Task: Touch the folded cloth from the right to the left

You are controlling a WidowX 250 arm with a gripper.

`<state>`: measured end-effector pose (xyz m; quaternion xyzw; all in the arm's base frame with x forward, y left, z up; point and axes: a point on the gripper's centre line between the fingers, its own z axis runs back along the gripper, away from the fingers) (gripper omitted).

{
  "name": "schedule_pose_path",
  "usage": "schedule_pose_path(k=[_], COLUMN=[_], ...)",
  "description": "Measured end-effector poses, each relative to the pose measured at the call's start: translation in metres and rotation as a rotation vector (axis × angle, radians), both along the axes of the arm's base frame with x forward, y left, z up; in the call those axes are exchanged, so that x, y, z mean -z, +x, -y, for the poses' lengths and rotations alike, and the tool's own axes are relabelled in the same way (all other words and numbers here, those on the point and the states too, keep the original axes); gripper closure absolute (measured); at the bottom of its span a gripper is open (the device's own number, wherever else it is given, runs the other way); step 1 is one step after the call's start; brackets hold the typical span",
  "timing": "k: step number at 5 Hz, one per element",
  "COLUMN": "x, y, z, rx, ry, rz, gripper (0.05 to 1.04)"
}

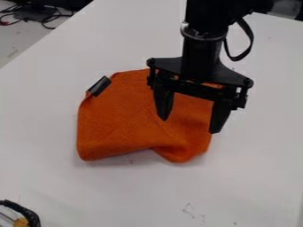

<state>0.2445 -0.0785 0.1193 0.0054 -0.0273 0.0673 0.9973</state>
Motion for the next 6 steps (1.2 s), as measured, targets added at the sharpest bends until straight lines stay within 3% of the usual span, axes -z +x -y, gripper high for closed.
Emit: schedule_pose_path(k=[1,2,3,4,5,6], x=[0.008,0.016,0.015,0.027,0.045,0.066], y=[-0.002,0.007,0.022,0.044,0.064,0.077], z=[0.000,-0.034,-0.055,-0.089,-0.121,-0.146], rx=[-0.010,-0.244,-0.451,-0.628,-0.688,-0.703], ry=[-0.003,-0.081,-0.046,-0.027,-0.008,0.005], rz=[-0.027,-0.003,0.055,0.078,0.118,0.120], gripper=[0.084,0.084,0.084,0.084,0.084,0.084])
